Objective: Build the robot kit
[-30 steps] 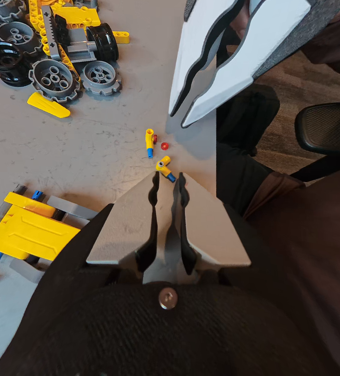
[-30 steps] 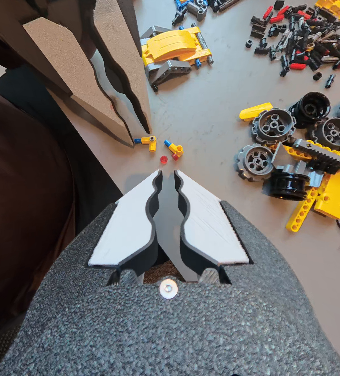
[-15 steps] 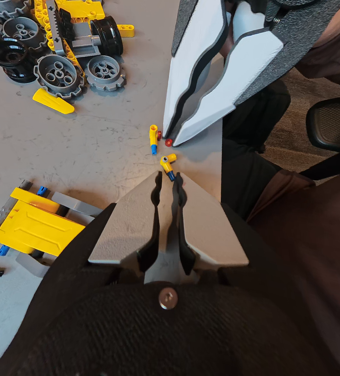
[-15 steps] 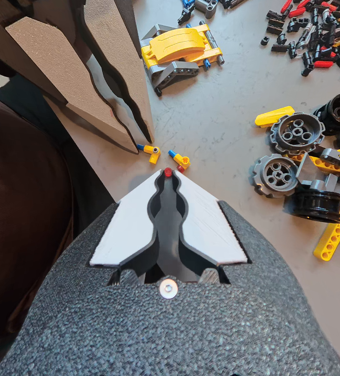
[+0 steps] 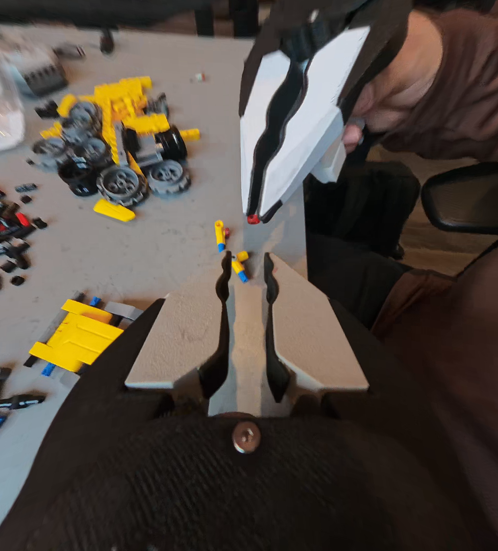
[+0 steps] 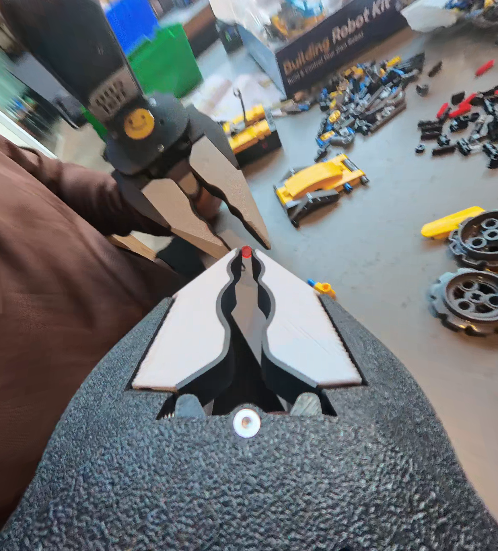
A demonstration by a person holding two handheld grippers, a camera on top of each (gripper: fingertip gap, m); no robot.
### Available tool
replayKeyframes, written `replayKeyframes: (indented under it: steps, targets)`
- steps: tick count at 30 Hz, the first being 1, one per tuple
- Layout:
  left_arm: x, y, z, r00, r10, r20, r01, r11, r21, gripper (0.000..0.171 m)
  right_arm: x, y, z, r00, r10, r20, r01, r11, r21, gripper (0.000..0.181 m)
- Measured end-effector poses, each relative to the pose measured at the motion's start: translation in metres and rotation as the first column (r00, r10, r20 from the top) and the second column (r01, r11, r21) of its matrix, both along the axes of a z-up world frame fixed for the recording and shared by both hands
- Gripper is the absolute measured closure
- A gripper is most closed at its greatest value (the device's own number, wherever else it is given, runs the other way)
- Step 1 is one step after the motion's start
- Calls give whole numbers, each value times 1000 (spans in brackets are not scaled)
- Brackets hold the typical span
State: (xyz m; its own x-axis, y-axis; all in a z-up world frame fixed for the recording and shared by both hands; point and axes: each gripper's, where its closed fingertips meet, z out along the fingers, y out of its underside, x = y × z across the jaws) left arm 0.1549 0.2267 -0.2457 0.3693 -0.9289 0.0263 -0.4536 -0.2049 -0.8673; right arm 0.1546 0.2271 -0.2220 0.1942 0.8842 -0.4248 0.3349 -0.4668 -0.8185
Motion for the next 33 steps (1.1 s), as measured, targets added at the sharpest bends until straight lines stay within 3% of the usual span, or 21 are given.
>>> replayKeyframes:
  steps: [6, 11, 19, 27, 33]
  targets:
    - [-3, -5, 26, 993, 13, 113, -27, 992, 121, 158, -5, -3, 32, 982, 4, -189, -27, 992, -120, 176]
    - [-4, -5, 54, 981, 43, 189, -85, 971, 221, 160, -10, -6, 40, 978, 13, -207, -37, 993, -113, 176]
    - [-3, -7, 71, 976, 48, 212, -117, 938, 326, 169, -15, -11, 50, 973, 27, -229, -53, 993, -108, 176]
    - [-4, -5, 68, 974, 68, 215, -139, 933, 333, 167, -16, -9, 47, 966, 2, -260, -44, 987, -156, 176]
    - [-6, -2, 63, 977, 83, 197, -146, 931, 335, 167, -19, -6, 42, 950, -41, -310, -47, 961, -271, 176]
